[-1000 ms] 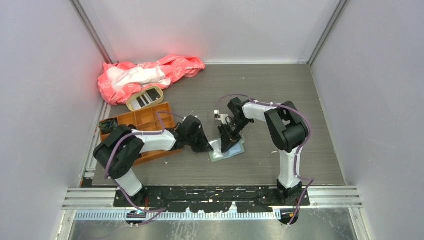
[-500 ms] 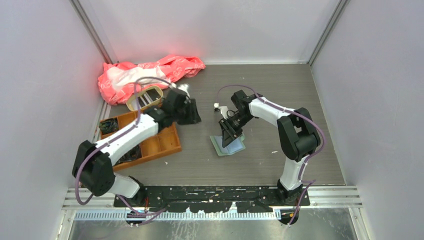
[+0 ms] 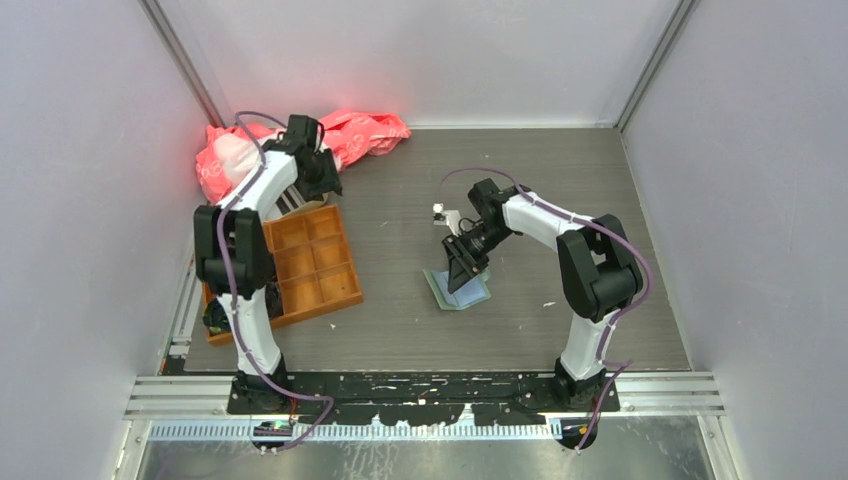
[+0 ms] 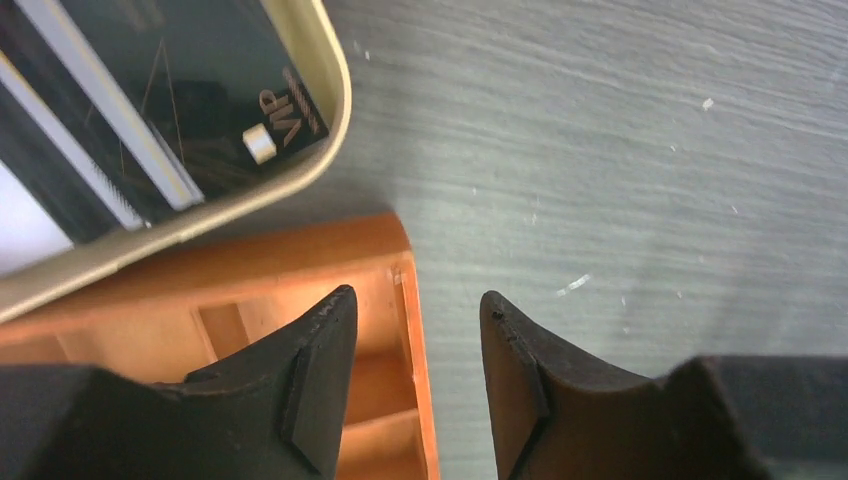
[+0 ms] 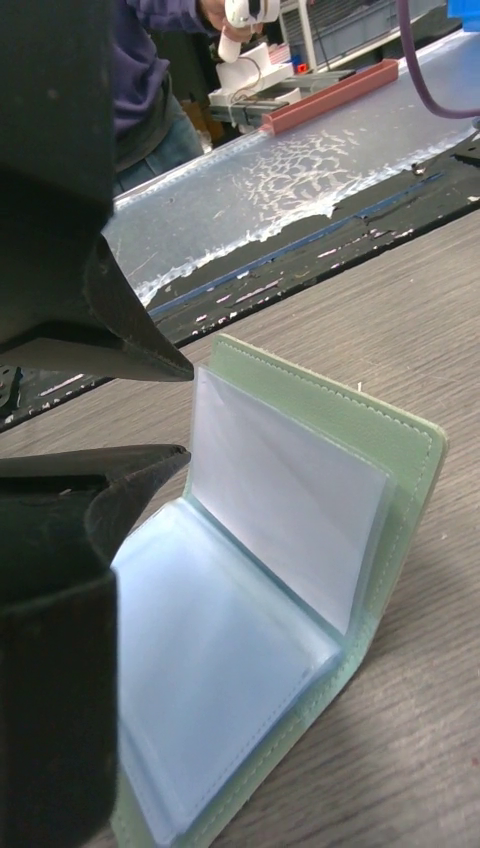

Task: Put the credit cards into the card holder
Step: Move the storage box to the center of the board.

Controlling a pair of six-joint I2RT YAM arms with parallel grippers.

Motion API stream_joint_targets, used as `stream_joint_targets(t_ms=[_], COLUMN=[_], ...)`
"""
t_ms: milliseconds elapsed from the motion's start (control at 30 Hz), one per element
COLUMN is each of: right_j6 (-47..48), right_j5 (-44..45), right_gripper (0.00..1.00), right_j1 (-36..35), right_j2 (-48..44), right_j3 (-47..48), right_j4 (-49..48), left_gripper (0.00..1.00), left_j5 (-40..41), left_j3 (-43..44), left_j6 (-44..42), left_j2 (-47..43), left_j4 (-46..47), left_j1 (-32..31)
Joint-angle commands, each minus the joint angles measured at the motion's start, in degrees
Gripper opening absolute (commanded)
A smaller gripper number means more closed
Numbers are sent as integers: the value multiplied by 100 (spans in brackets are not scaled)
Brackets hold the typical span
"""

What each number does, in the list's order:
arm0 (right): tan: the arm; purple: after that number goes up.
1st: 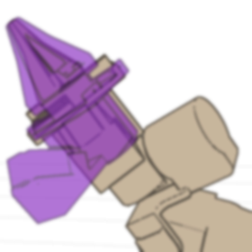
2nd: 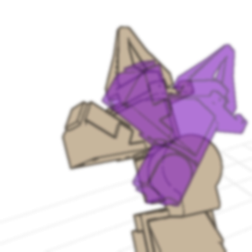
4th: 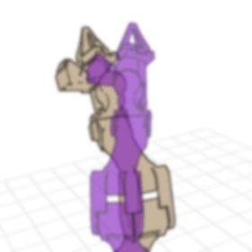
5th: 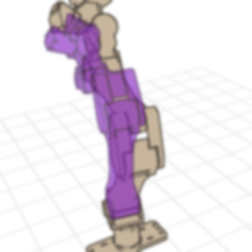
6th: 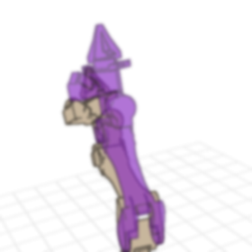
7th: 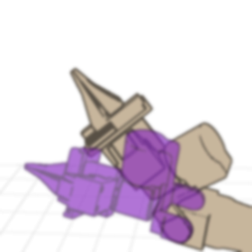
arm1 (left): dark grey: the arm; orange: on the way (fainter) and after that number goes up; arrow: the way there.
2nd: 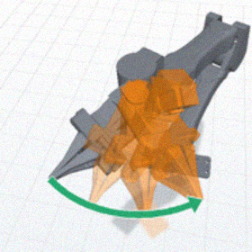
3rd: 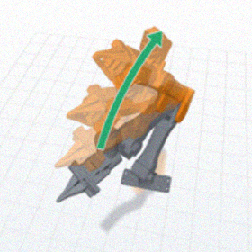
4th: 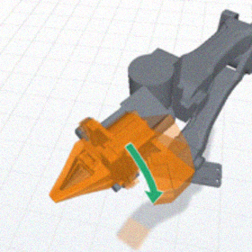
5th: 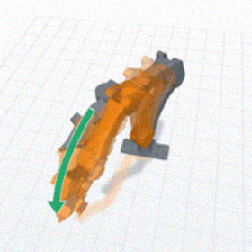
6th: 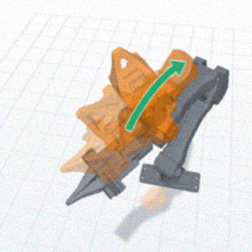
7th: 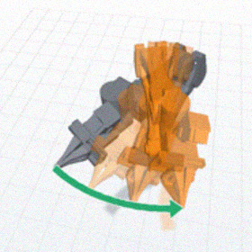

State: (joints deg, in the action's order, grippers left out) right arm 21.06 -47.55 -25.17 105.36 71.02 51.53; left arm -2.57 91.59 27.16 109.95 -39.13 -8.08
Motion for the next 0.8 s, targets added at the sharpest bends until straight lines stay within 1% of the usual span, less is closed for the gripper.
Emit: stream_joint_targets(t_ms=[0,100,200,267,367,500,600,767], right_j6=[125,152,161,159,166,171,175,186], right_j5=[-149,-167,-167,-167,-152,-125,-123,-123], right_gripper=[36,36,36,36,36,36,36,36], right_j1=[111,130,131,139,134,144,152,179], right_j2=[-194,-193,-168,-145,-125,-147,-139,-147], right_j3=[92,77,78,83,86,78,73,64], right_j4=[32,35,35,40,44,47,53,59], left_gripper=[49,50,51,59,61,53,44,24], left_j5=[500,707,718,653,438,-214,-646,-1441], left_j3=[1324,1985,2336,2510,2906,3315,3340,3182], left_j6=[-438,-512,-527,-552,-580,-600,-514,-356], left_j2=[760,1204,1449,1621,2019,2388,2483,2446], left_j4=[-781,-1094,-1155,-1151,-1318,-1460,-1368,-1123], left_j1=[54,125,235,320,442,472,469,431])
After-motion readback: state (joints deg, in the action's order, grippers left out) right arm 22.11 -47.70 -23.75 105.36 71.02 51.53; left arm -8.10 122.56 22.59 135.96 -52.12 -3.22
